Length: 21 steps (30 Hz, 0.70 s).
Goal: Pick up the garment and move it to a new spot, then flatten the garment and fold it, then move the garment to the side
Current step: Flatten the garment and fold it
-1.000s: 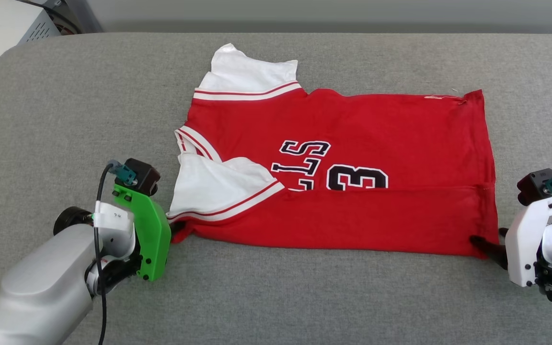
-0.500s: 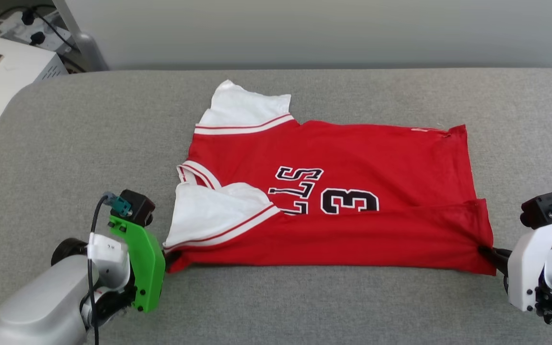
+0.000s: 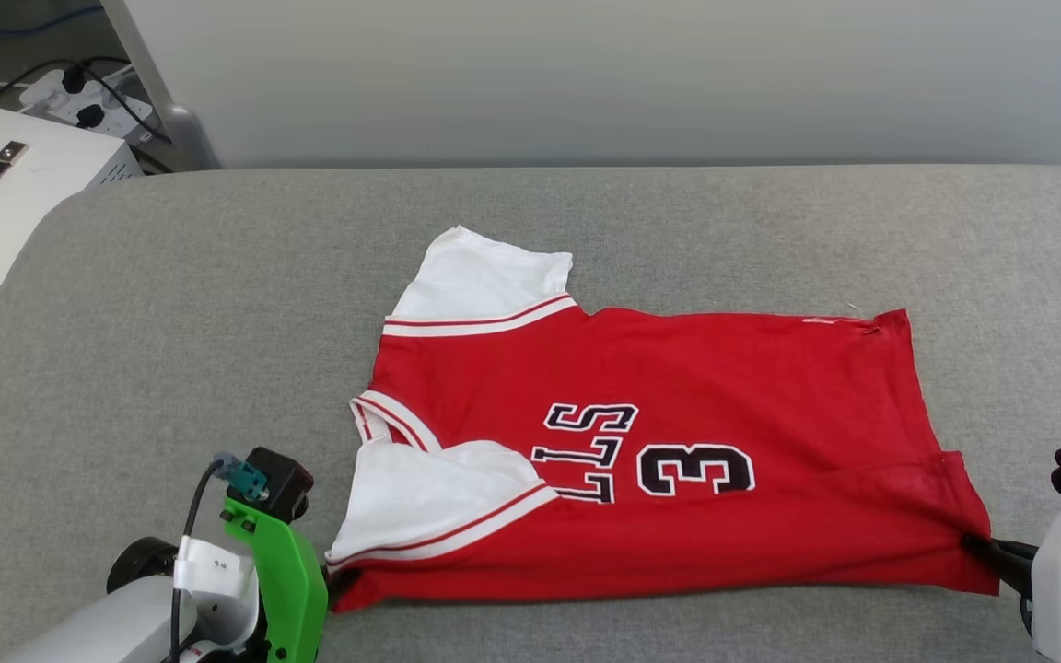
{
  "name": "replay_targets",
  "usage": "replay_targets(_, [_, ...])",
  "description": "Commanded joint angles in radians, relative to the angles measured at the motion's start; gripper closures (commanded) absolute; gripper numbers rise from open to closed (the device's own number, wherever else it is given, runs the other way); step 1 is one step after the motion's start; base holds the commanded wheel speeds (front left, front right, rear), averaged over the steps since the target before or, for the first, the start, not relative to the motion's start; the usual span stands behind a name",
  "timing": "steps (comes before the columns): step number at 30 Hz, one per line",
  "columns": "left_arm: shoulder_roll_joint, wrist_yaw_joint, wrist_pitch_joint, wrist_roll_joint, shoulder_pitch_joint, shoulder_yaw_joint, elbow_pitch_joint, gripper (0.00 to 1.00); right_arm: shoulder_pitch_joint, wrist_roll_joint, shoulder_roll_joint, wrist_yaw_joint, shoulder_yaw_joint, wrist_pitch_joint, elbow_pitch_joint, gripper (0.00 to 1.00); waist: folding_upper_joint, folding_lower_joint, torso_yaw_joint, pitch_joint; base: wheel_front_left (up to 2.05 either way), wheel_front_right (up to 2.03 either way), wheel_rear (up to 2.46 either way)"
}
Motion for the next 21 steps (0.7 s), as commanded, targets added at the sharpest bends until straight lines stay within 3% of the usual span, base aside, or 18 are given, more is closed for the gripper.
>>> replay_targets(1, [0.008,0.011,0.003,-0.007,0.014,-0.001,-0.001,1.0,0.014,-0.006,0.009,-0.001,-0.014,0.014,-0.003,1.0,0.0,0.0,-0.002,0.023,0.0,0.0,0.0])
replay_targets(6, [-0.022,0.02,0.001,-0.01,0.013,-0.004,0.034,1.0,0.004,-0.036,0.068,-0.001,-0.034,0.05,0.039,1.0,0.0,0.0,-0.003,0.066,0.0,0.0,0.0])
replay_targets(13, [-0.073,-0.01,-0.008,-0.031,0.021,-0.011,0.14,1.0,-0.005,-0.064,0.142,-0.001,-0.03,0.055,0.137,1.0,0.0,0.0,0.005,0.08,0.0,0.0,0.0])
replay_targets(14, [-0.076,-0.014,-0.015,-0.034,0.024,-0.009,0.153,0.59,-0.003,-0.065,0.148,-0.001,-0.031,0.045,0.142,0.93,0.0,0.0,0.005,0.074,0.0,0.0,0.0])
replay_targets(15, [-0.075,-0.017,-0.025,-0.029,0.024,-0.008,0.16,0.0,-0.002,-0.067,0.151,-0.001,-0.034,0.032,0.143,0.72,0.0,0.0,0.005,0.066,0.0,0.0,0.0])
replay_targets(16, [-0.072,-0.018,-0.04,-0.027,0.025,-0.004,0.166,0.0,0.0,-0.07,0.154,-0.001,-0.041,0.014,0.143,0.0,0.0,0.0,0.006,0.056,0.0,0.0,0.0])
replay_targets(21, [-0.036,-0.003,-0.091,-0.007,0.024,0.018,0.141,0.0,0.021,-0.084,0.155,-0.001,-0.085,-0.074,0.103,0.0,0.0,0.0,0.007,0.011,0.0,0.0,0.0])
